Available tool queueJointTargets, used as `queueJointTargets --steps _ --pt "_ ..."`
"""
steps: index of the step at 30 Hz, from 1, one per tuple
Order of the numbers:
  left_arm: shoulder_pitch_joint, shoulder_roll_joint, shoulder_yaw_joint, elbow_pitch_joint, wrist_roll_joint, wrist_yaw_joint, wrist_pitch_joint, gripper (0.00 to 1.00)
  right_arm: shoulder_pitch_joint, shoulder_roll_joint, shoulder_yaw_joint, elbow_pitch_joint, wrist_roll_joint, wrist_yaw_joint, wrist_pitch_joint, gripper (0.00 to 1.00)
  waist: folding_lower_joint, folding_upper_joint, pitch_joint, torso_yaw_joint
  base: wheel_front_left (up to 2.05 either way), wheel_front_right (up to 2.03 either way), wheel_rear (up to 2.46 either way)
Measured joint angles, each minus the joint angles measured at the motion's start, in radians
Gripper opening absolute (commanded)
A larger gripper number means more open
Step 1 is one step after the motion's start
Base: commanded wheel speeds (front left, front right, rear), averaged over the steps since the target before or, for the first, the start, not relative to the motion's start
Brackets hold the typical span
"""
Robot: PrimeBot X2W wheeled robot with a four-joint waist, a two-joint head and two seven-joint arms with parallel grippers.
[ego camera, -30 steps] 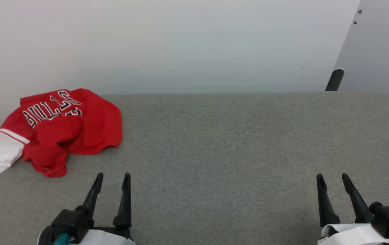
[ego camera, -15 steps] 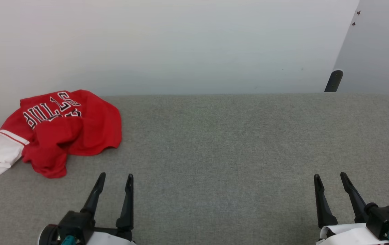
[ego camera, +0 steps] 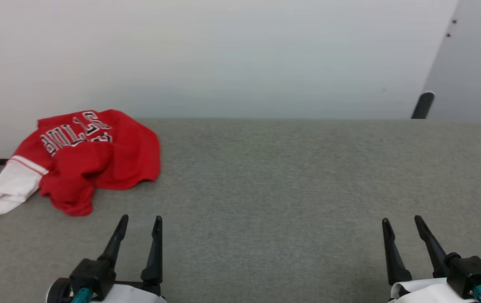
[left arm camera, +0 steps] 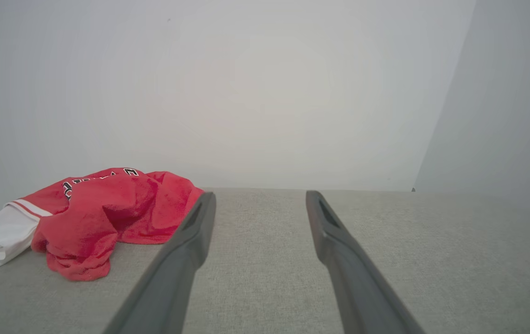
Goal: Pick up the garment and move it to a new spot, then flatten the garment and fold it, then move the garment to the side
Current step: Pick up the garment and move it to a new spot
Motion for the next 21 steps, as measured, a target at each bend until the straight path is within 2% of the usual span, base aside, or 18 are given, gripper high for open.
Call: queueJointTargets --steps 9,21 --pt "-0.01 0.026 0.041 0.027 -0.006 0.001 0.0 1.0 0.002 0.0 0.041 0.017 0.011 0.0 0.003 1.0 0.0 0.0 -0.019 0.086 0.0 0.0 0.0" --pt "0.033 0.052 0.101 0.013 -0.009 0.03 0.0 1.0 -0.002 0.0 0.129 0.042 0.046 0.0 0.001 1.0 0.0 0.0 -0.05 0.237 0.0 0.0 0.0"
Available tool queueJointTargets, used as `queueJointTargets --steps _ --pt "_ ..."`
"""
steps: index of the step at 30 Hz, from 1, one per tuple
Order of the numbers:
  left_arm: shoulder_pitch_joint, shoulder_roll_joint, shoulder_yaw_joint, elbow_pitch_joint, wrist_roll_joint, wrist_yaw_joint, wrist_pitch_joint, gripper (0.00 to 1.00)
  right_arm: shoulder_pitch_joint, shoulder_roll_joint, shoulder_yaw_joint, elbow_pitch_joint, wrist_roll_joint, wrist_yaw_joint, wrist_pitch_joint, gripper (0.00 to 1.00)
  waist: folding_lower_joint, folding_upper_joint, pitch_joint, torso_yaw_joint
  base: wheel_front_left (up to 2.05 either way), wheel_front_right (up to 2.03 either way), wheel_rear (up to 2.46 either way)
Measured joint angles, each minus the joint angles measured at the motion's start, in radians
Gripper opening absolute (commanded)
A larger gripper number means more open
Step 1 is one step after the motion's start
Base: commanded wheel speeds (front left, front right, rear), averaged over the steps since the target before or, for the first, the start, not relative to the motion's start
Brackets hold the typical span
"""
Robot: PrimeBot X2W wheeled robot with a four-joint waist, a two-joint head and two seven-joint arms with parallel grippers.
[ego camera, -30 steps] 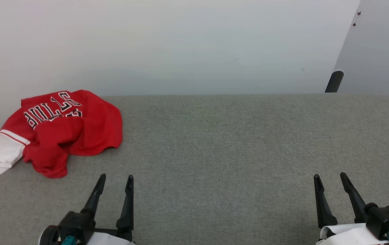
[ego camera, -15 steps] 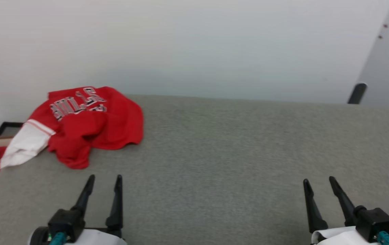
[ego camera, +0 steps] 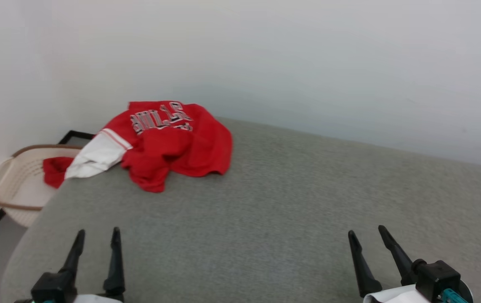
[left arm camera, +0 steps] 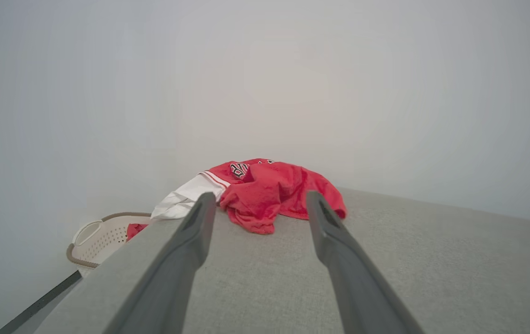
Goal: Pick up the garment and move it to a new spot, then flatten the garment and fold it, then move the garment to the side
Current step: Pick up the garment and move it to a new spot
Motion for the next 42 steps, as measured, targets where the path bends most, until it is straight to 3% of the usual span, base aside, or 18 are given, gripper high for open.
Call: queueJointTargets --steps 8,16,23,29,36,42 --pt "0.018 0.005 0.012 -0.007 -0.012 0.012 0.002 1.0 -0.002 0.0 0.014 0.01 0.007 0.0 -0.001 1.0 0.0 0.0 -0.014 0.061 0.0 0.0 0.0" --pt "-0.062 0.045 0.011 -0.04 -0.087 -0.008 0.104 1.0 -0.022 0.0 0.01 0.01 -0.008 0.0 0.0 1.0 0.0 0.0 0.02 0.038 0.0 0.0 0.0" --pt "-0.243 0.164 0.01 -0.08 -0.218 -0.03 0.279 1.0 -0.066 0.0 -0.013 -0.029 -0.049 0.0 0.018 1.0 0.0 0.0 0.099 -0.005 0.0 0.0 0.0" --pt "-0.461 0.306 0.019 -0.05 -0.333 -0.033 0.437 1.0 -0.125 0.0 -0.025 -0.066 -0.085 0.0 0.028 1.0 0.0 0.0 0.205 -0.044 0.0 0.0 0.0" --pt "-0.688 0.431 0.037 0.067 -0.453 -0.035 0.589 1.0 -0.176 0.0 -0.041 -0.096 -0.1 0.0 0.027 1.0 0.0 0.0 0.336 -0.101 0.0 0.0 0.0" --pt "-0.864 0.523 -0.007 0.235 -0.521 -0.035 0.701 1.0 -0.216 0.0 -0.043 -0.124 -0.119 0.0 0.026 1.0 0.0 0.0 0.444 -0.153 0.0 0.0 0.0"
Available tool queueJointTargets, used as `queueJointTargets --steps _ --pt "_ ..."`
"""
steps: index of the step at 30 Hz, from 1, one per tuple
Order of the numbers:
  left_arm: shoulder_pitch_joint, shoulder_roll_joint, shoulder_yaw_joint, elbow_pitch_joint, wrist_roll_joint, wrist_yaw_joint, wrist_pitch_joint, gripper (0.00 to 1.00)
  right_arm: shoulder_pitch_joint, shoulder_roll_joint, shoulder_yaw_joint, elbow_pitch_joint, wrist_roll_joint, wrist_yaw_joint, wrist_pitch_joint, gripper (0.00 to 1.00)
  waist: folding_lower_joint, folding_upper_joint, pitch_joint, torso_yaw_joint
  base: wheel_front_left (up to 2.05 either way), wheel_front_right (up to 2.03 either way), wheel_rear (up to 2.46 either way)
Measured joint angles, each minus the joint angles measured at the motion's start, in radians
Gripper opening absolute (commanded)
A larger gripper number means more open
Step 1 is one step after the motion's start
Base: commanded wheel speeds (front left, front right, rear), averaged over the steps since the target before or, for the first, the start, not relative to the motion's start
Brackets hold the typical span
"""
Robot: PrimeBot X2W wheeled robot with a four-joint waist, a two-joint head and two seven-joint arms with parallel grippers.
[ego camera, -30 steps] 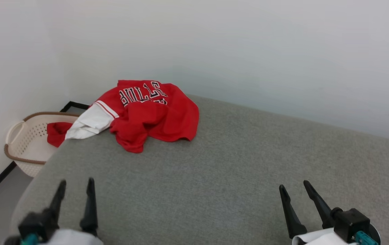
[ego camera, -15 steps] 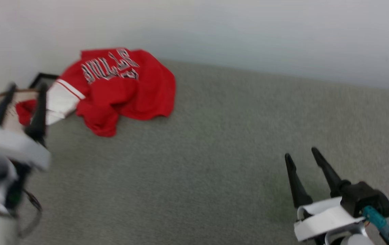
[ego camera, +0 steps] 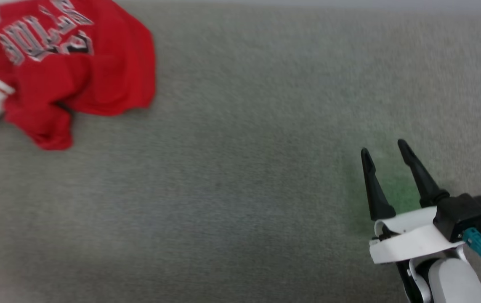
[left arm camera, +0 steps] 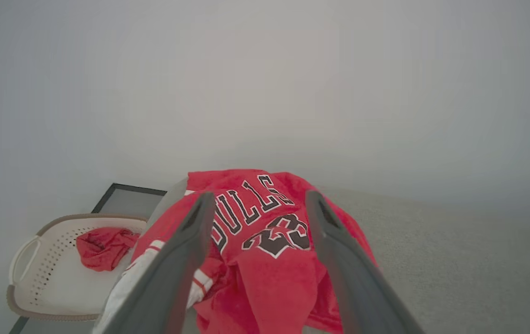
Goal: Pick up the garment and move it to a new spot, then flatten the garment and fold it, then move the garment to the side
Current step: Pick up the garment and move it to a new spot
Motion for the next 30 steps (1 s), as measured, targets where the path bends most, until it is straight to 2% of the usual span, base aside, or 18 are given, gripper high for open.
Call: queueJointTargets --steps 10,22,30 --pt "-0.221 0.067 -0.095 0.297 -0.021 0.001 0.182 1.0 -0.033 -0.001 0.001 -0.083 -0.024 0.0 0.0 1.0 -0.0001 0.0 0.154 -0.08 0.0 0.0 0.0" --pt "-0.368 0.067 -0.178 0.56 0.011 0.041 0.369 1.0 -0.046 -0.001 -0.005 -0.22 -0.05 0.0 0.054 1.0 -0.0001 0.0 0.284 -0.141 0.0 0.0 0.0" --pt "-0.405 0.053 -0.207 0.634 0.019 0.023 0.339 1.0 -0.044 -0.001 -0.006 -0.263 -0.053 0.0 0.079 1.0 -0.0001 0.0 0.299 -0.147 0.0 0.0 0.0"
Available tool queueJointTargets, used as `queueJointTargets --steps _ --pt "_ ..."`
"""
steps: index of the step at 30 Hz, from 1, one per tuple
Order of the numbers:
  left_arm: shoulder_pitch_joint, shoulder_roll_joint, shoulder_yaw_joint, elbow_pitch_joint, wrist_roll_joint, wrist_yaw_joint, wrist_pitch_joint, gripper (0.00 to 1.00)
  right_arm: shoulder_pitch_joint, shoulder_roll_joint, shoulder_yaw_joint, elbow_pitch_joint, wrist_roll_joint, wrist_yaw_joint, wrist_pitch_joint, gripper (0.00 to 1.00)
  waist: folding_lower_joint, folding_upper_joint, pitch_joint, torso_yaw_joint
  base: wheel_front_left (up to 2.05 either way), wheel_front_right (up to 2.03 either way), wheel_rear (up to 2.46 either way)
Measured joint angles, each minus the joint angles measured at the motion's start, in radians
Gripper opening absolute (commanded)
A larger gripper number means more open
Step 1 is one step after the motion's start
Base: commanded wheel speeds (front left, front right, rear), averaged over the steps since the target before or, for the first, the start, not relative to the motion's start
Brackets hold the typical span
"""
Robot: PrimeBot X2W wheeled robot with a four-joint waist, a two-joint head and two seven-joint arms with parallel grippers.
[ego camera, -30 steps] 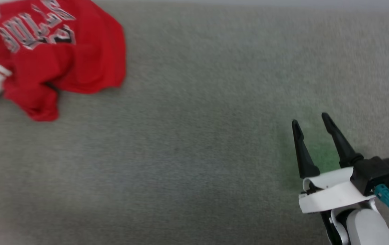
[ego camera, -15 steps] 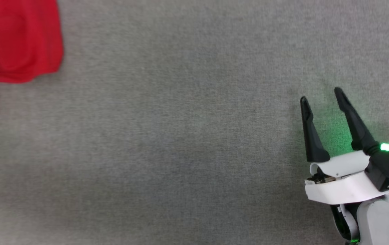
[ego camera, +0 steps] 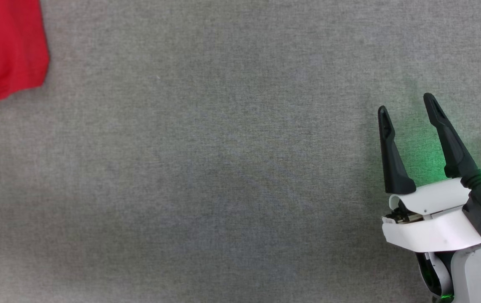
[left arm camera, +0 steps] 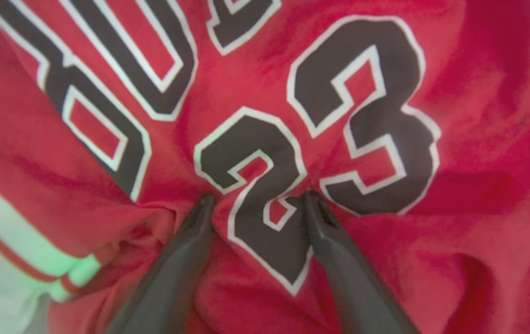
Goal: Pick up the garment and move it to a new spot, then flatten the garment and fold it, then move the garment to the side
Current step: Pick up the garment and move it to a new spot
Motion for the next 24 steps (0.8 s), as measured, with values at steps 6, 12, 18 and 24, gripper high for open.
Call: queueJointTargets --steps 6,12,18,24 --pt "-0.006 -0.035 -0.016 0.056 0.005 -0.005 -0.096 0.0 0.016 -0.005 -0.001 0.006 -0.004 0.0 0.009 1.0 0.0 0.0 -0.025 0.014 0.0 0.0 0.0" --pt "-0.005 -0.052 -0.036 0.097 0.014 -0.013 -0.191 0.0 0.043 -0.009 -0.01 0.036 -0.002 0.0 0.006 1.0 0.0 0.0 -0.083 0.032 0.0 0.0 0.0" --pt "-0.042 -0.044 -0.067 0.073 0.032 -0.021 -0.313 0.0 0.066 -0.015 -0.016 0.082 0.008 0.0 0.0 1.0 0.0 0.0 -0.161 0.055 0.0 0.0 0.0" --pt "-0.085 -0.049 -0.131 0.003 0.044 -0.023 -0.413 0.0 0.103 -0.013 -0.016 0.137 0.019 0.0 -0.01 1.0 0.0 0.0 -0.253 0.084 0.0 0.0 0.0"
